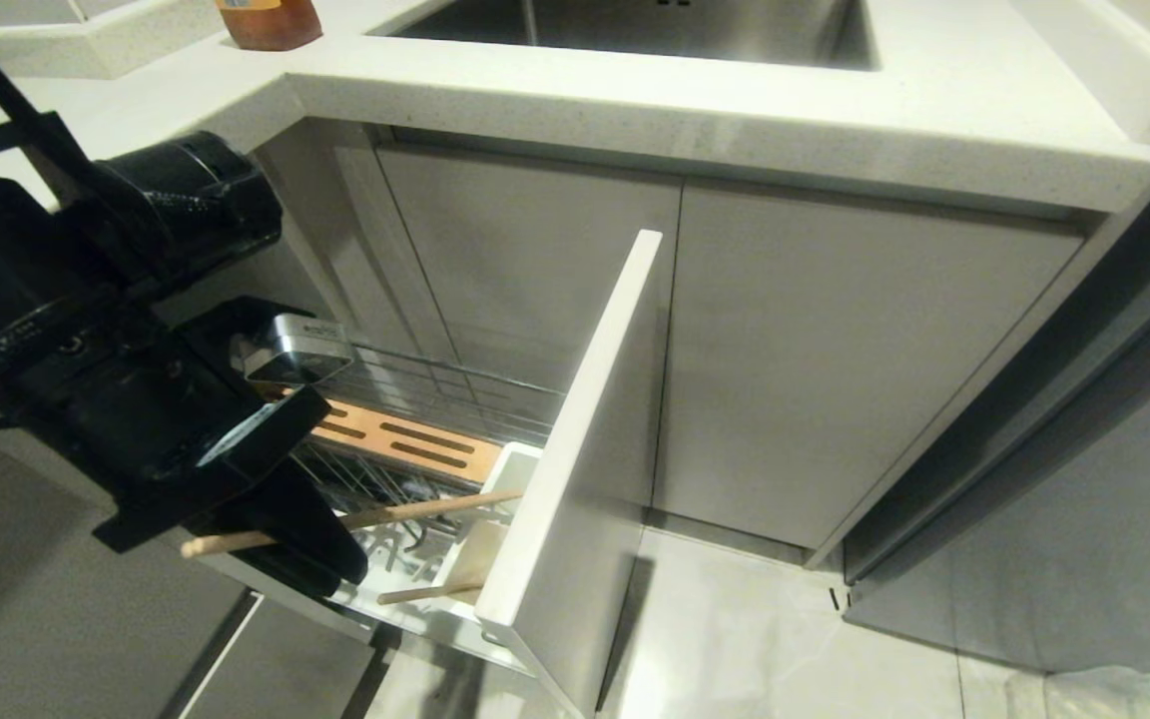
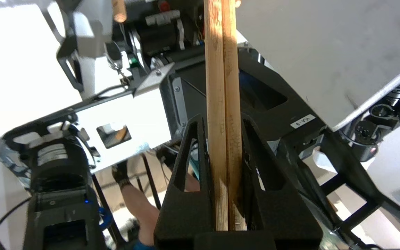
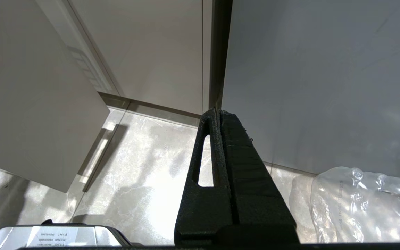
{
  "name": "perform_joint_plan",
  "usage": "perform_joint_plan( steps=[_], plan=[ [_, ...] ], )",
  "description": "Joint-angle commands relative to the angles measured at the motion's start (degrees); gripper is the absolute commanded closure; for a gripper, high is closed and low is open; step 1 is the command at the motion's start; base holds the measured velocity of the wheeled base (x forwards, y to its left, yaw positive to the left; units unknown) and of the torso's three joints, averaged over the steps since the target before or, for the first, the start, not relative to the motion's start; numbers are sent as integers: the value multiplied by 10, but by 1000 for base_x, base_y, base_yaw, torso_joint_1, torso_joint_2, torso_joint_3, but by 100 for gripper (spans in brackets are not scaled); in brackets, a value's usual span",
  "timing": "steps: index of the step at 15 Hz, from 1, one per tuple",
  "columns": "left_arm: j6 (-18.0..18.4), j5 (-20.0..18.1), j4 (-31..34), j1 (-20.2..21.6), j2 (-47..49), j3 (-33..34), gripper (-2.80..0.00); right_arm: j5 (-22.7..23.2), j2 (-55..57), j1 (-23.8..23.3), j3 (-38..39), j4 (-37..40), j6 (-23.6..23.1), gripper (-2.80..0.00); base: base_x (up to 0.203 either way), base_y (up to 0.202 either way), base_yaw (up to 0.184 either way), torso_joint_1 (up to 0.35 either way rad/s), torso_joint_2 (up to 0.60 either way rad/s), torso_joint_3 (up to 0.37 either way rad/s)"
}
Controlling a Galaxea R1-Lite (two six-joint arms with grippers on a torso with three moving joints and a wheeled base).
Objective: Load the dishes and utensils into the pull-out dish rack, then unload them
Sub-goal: Take the chopsticks out of the cupboard
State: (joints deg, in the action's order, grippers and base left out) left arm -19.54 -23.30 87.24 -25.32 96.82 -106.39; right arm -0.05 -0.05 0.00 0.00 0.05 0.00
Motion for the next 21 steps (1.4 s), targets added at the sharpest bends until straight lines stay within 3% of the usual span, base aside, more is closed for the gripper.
perform_joint_plan(
  steps=[1, 5, 15, 18, 21],
  plan=[
    [-3, 8, 4, 1, -31, -12, 0, 0, 0, 0, 0, 0, 0, 0, 0, 0, 0, 0, 0, 0],
    [-6, 43, 4, 2, -97, -49, 0, 0, 0, 0, 0, 0, 0, 0, 0, 0, 0, 0, 0, 0],
    [1, 134, 4, 0, -281, -54, 0, 0, 0, 0, 0, 0, 0, 0, 0, 0, 0, 0, 0, 0],
    [3, 153, -28, 2, -320, -54, 0, 0, 0, 0, 0, 0, 0, 0, 0, 0, 0, 0, 0, 0],
    [3, 191, -86, 30, -355, -54, 0, 0, 0, 0, 0, 0, 0, 0, 0, 0, 0, 0, 0, 0]
  ],
)
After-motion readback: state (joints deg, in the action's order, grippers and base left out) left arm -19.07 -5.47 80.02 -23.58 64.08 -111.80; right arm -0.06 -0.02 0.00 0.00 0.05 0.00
